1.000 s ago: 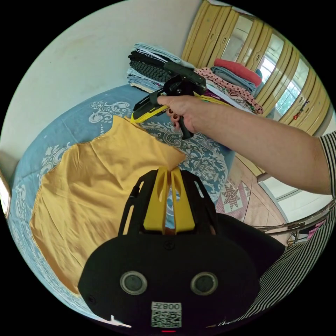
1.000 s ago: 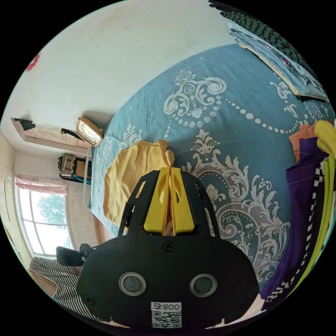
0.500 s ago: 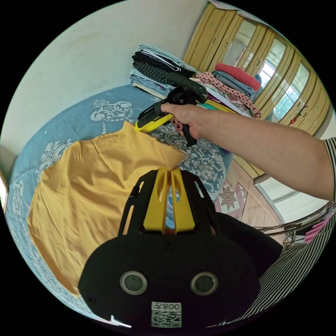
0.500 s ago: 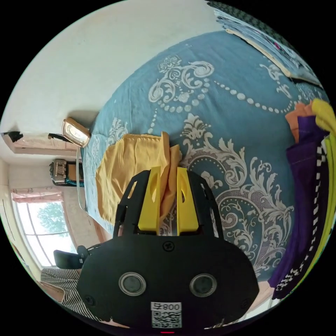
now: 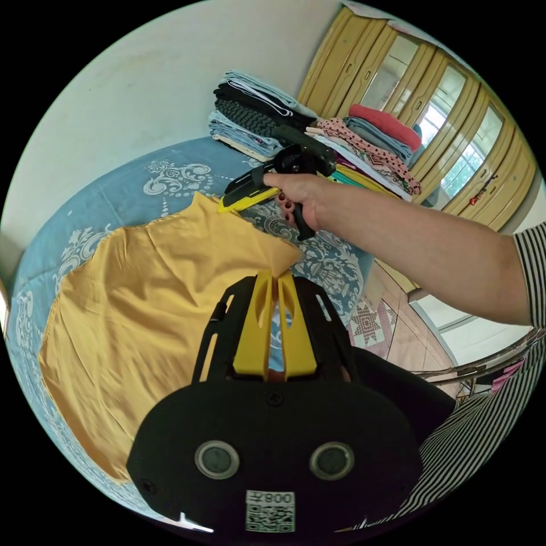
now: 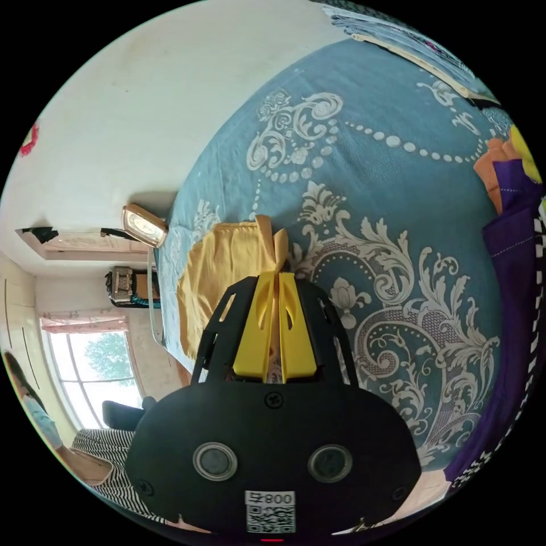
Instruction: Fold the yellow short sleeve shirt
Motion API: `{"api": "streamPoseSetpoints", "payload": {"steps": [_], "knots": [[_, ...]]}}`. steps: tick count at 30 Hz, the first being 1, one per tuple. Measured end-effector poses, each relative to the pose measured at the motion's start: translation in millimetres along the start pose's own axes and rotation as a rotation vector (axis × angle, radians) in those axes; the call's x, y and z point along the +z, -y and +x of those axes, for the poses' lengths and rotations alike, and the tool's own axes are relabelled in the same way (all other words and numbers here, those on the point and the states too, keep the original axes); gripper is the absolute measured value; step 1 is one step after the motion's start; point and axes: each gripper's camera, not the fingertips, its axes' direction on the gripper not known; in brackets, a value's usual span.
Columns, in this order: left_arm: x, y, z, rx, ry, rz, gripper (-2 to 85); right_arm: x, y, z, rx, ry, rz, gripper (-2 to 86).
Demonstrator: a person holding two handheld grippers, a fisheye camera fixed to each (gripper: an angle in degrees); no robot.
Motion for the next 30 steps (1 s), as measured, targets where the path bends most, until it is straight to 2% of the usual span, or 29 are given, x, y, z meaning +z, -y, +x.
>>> {"api": "streamPoseSetpoints", "payload": {"steps": [6, 13, 21, 30], "knots": [[-54, -65, -53, -0.118, -0.014, 0.17, 1.4, -45, 4, -114, -0.132, 0.166, 0.093, 0.7], [-122, -199, -150, -0.44, -0.011, 0.343, 1.1, -30, 15, -294, -0.347, 0.266, 0.074, 0.6], [-136, -347, -243, -0.785, -0.037, 0.448, 1.0, 64, 26, -495, -0.502, 0.17, -0.099, 0.5], [-112, -468, -309, -1.007, -0.074, 0.457, 0.9, 146, 25, -632, -0.555, 0.014, -0.274, 0.5]]}}
